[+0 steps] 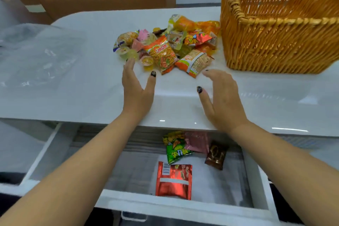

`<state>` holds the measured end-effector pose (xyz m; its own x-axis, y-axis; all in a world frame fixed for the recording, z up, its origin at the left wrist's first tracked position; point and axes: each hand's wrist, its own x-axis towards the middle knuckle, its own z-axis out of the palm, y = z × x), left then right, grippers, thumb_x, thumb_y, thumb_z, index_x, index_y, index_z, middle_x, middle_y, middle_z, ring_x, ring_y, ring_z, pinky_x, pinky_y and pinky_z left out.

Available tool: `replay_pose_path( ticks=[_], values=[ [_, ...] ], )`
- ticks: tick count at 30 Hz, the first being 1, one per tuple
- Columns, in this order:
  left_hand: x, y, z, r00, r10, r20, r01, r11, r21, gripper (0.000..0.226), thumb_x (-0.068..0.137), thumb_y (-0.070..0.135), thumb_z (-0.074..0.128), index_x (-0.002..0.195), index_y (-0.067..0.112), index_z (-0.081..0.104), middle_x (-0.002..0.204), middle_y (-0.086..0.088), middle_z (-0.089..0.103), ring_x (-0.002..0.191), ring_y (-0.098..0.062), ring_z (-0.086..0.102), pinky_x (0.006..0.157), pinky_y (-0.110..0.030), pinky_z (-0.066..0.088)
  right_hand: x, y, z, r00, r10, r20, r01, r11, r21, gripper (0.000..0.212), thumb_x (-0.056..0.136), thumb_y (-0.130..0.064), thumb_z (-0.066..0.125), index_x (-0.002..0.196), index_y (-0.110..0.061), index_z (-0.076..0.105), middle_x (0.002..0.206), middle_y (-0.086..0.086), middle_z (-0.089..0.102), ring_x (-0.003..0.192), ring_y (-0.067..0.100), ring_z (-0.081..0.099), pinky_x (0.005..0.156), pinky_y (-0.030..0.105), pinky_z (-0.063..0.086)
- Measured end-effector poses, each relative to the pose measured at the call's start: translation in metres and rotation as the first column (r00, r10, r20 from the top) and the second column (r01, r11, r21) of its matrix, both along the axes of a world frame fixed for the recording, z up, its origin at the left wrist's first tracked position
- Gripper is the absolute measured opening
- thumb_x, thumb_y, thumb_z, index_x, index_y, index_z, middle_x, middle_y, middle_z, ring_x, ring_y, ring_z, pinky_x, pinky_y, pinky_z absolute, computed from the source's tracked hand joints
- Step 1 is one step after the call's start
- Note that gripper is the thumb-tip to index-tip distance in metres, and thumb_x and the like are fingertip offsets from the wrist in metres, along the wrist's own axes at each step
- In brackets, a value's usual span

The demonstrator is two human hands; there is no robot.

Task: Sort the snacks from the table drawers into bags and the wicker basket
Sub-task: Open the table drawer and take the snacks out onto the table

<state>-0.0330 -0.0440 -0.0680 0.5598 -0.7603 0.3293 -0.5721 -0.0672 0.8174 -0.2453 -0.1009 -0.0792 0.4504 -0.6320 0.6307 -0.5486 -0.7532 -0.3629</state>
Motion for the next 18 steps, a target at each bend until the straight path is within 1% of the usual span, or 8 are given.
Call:
replay_pose_path(
  ticks=[3, 5, 7, 10, 11, 13, 15, 18],
  values=[
    [0.002, 0.024, 0.0, 0.998, -0.057, -0.018, 0.059, 0.986, 0.154, 0.05, 0.098, 0.029, 0.054, 0.144, 0.017, 0.039, 0.16, -0.001, 0.025, 0.148, -0.015, 0.017, 0.113, -0.022, 0.016, -0.013, 0.038, 0.019, 0.974, 0.152, -0.169, -0.18, 0.97, -0.166, 0.032, 0.096, -0.03, 0.042, 0.107, -0.008, 0.063, 0.102, 0.01, 0.06, 0.093, 0.029, 0.053, 0.081, 0.036, 0.028],
    [0.008, 0.036, 0.002, 0.993, -0.114, -0.008, 0.113, 0.968, 0.224, 0.048, 0.098, 0.031, 0.055, 0.142, 0.021, 0.04, 0.161, 0.001, 0.023, 0.149, -0.014, 0.016, 0.112, -0.023, 0.017, -0.017, 0.057, 0.038, 0.88, 0.298, -0.369, -0.407, 0.875, -0.263, 0.032, 0.097, -0.027, 0.041, 0.09, -0.009, 0.066, 0.087, 0.008, 0.06, 0.077, 0.026, 0.052, 0.072, 0.037, 0.034],
    [0.007, 0.057, -0.001, 0.98, -0.196, 0.044, 0.182, 0.96, 0.212, 0.055, 0.098, 0.032, 0.055, 0.145, 0.03, 0.028, 0.162, 0.001, 0.019, 0.149, -0.015, 0.015, 0.119, -0.031, 0.016, -0.023, 0.075, 0.049, 0.779, 0.383, -0.497, -0.506, 0.852, -0.136, 0.031, 0.098, -0.026, 0.041, 0.082, -0.011, 0.064, 0.077, 0.004, 0.057, 0.066, 0.023, 0.048, 0.06, 0.034, 0.038],
    [-0.006, 0.099, -0.023, 0.902, -0.322, 0.287, 0.296, 0.946, 0.132, 0.066, 0.095, 0.026, 0.053, 0.149, 0.032, 0.014, 0.162, -0.006, 0.012, 0.15, -0.023, 0.016, 0.122, -0.053, 0.004, -0.04, 0.099, 0.045, 0.636, 0.394, -0.663, -0.338, 0.915, 0.22, 0.029, 0.097, -0.034, 0.035, 0.09, -0.02, 0.059, 0.081, -0.004, 0.058, 0.07, 0.016, 0.052, 0.062, 0.033, 0.045],
    [-0.011, 0.112, -0.032, 0.85, -0.353, 0.392, 0.331, 0.935, 0.123, 0.065, 0.091, 0.024, 0.054, 0.148, 0.028, 0.022, 0.162, -0.01, 0.012, 0.15, -0.027, 0.017, 0.12, -0.055, 0.002, -0.044, 0.1, 0.04, 0.6, 0.394, -0.697, -0.189, 0.916, 0.355, 0.026, 0.097, -0.036, 0.036, 0.096, -0.022, 0.058, 0.089, -0.004, 0.059, 0.079, 0.016, 0.055, 0.069, 0.032, 0.046],
    [-0.017, 0.128, -0.045, 0.717, -0.434, 0.545, 0.436, 0.89, 0.135, 0.045, 0.08, 0.022, 0.061, 0.123, 0.016, 0.052, 0.156, -0.013, 0.026, 0.146, -0.028, 0.025, 0.115, -0.054, 0.02, -0.046, 0.091, 0.025, 0.577, 0.403, -0.71, 0.107, 0.825, 0.555, 0.024, 0.094, -0.037, 0.043, 0.105, -0.021, 0.057, 0.101, -0.001, 0.06, 0.091, 0.018, 0.056, 0.074, 0.033, 0.047],
    [-0.023, 0.133, -0.049, 0.627, -0.544, 0.558, 0.554, 0.815, 0.173, 0.021, 0.073, 0.016, 0.065, 0.093, 0.012, 0.061, 0.14, -0.009, 0.046, 0.132, -0.023, 0.042, 0.102, -0.043, 0.037, -0.041, 0.075, 0.006, 0.562, 0.406, -0.721, 0.218, 0.768, 0.602, 0.026, 0.09, -0.037, 0.05, 0.106, -0.018, 0.057, 0.104, 0.004, 0.062, 0.092, 0.023, 0.059, 0.075, 0.033, 0.049],
    [-0.03, 0.137, -0.056, 0.495, -0.729, 0.473, 0.624, 0.677, 0.39, 0.017, 0.073, 0.015, 0.062, 0.089, 0.013, 0.057, 0.109, -0.002, 0.058, 0.098, -0.018, 0.056, 0.08, -0.037, 0.048, -0.035, 0.058, -0.016, 0.582, 0.38, -0.719, 0.247, 0.759, 0.602, 0.035, 0.088, -0.032, 0.054, 0.121, -0.021, 0.053, 0.116, 0.008, 0.063, 0.102, 0.026, 0.06, 0.076, 0.027, 0.047]
  ],
)
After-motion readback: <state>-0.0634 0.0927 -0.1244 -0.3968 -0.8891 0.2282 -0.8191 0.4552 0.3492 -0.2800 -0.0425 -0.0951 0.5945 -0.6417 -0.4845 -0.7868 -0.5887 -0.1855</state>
